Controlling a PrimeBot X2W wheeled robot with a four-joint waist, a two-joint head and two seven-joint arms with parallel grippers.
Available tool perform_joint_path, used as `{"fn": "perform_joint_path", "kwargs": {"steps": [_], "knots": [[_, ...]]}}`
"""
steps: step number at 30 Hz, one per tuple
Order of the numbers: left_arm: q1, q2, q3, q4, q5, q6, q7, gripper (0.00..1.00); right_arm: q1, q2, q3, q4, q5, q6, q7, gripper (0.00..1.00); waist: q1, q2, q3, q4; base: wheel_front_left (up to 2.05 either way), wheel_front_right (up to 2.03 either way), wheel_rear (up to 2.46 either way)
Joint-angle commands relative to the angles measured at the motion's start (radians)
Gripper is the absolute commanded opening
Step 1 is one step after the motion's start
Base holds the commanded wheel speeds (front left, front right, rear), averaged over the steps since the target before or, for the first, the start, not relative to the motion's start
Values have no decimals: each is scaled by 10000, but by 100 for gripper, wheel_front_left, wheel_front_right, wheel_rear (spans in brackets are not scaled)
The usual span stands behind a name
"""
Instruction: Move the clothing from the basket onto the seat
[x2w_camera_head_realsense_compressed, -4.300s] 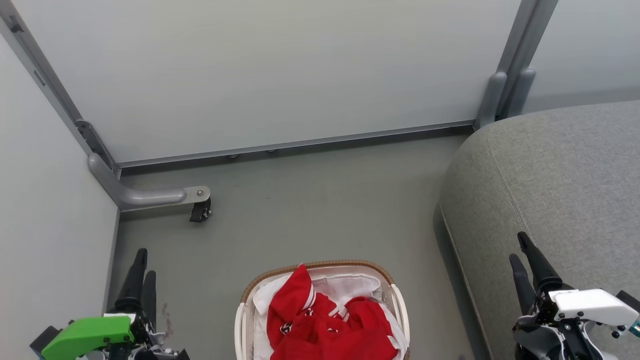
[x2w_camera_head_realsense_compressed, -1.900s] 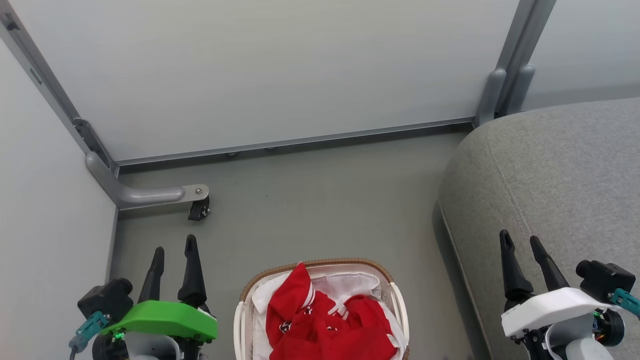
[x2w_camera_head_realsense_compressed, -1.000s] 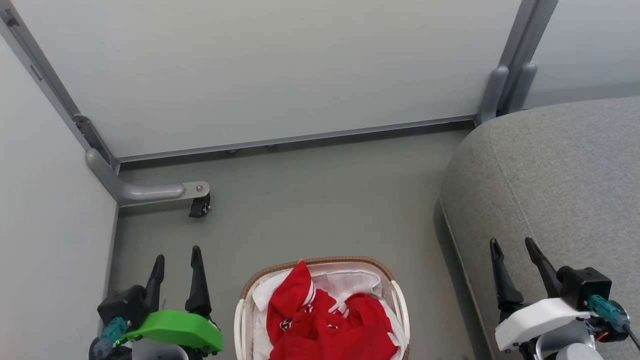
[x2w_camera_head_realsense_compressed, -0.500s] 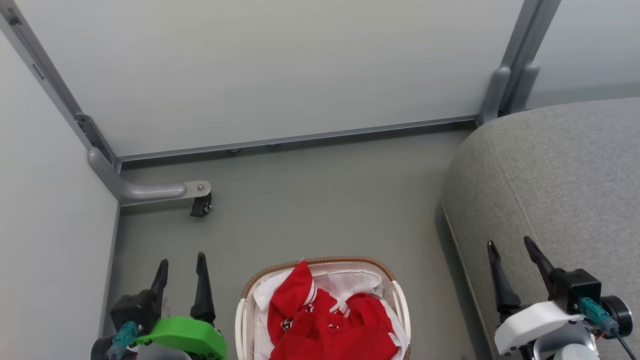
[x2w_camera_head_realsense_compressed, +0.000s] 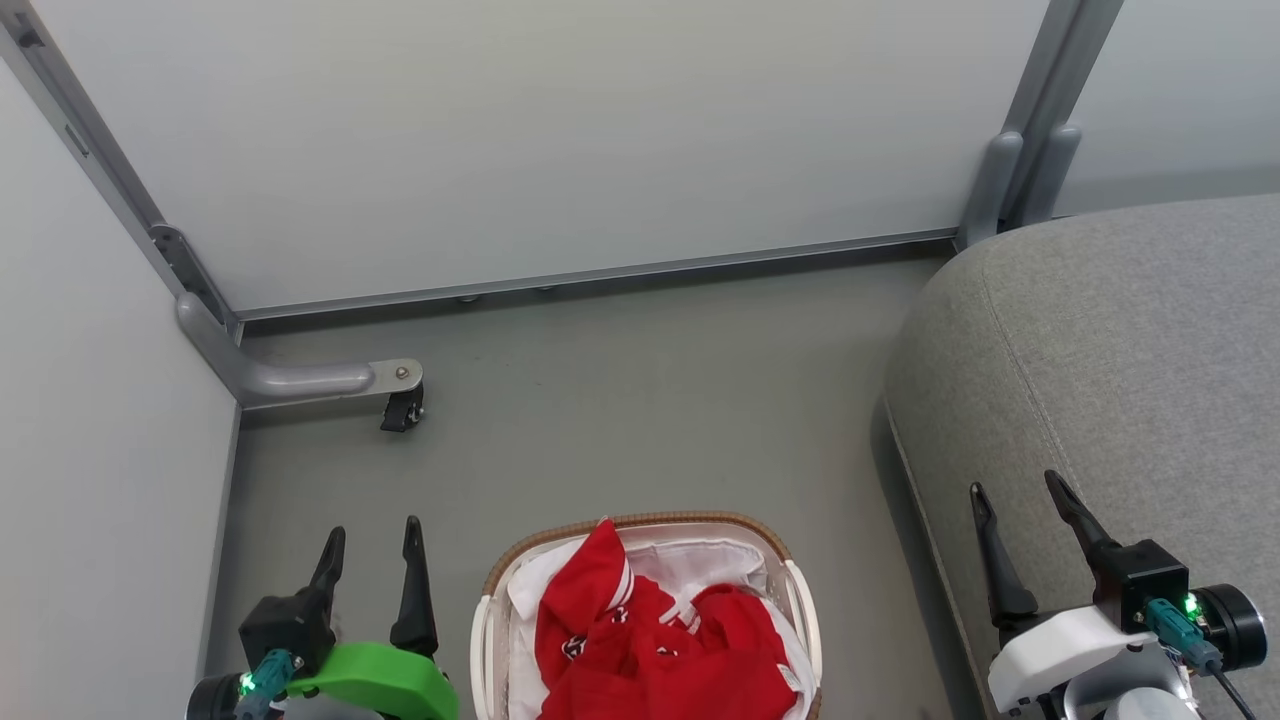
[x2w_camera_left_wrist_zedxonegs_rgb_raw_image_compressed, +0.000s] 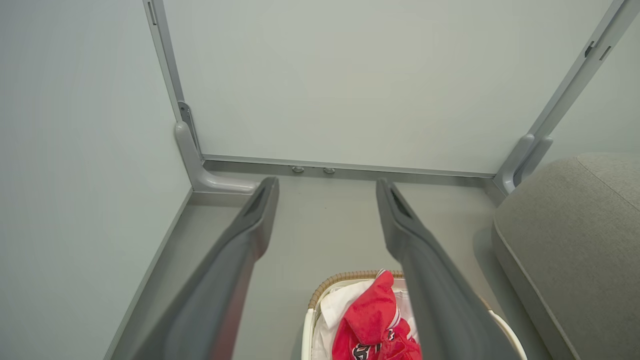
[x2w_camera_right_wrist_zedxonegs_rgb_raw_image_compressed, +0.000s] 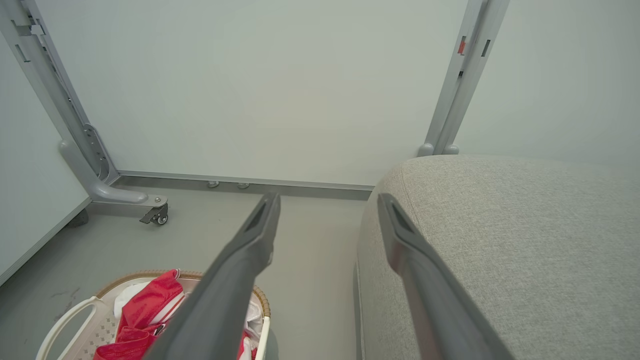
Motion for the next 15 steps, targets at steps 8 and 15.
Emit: {"fn": "perform_joint_path", "kwargs": {"steps": [8, 15], "knots": [[-111, 66, -30, 57, 28, -22, -38, 100, 79, -60, -17, 3, -11, -3, -48, 100, 0, -1, 14, 1, 0, 0, 0], [-180, 66, -61, 109, 17, -56, -38, 100, 17, -60, -42, -15, -1, -3, -48, 100, 0, -1, 73, -14, 0, 0, 0]]}}
